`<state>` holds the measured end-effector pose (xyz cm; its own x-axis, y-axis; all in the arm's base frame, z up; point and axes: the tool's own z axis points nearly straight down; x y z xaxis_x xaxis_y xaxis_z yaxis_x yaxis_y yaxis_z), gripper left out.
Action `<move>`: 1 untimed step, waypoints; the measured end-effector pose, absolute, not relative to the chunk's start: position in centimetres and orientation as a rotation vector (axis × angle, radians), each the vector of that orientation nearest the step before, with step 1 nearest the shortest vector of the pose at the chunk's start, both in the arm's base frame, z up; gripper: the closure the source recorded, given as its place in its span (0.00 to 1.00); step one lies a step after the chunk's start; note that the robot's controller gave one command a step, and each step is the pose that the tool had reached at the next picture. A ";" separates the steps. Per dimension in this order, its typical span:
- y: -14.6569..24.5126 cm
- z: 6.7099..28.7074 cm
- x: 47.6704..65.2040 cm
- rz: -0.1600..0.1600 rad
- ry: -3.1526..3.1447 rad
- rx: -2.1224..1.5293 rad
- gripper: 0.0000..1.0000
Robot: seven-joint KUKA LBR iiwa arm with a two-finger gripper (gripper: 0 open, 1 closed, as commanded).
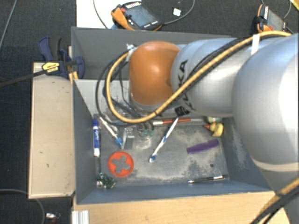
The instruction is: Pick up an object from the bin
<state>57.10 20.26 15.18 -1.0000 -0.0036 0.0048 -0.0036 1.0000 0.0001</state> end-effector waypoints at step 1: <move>20.1 15.7 57.3 -0.003 -3.144 -0.004 0.00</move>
Offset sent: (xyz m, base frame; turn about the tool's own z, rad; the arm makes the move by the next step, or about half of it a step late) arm -0.0626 0.0147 -0.0818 -0.0700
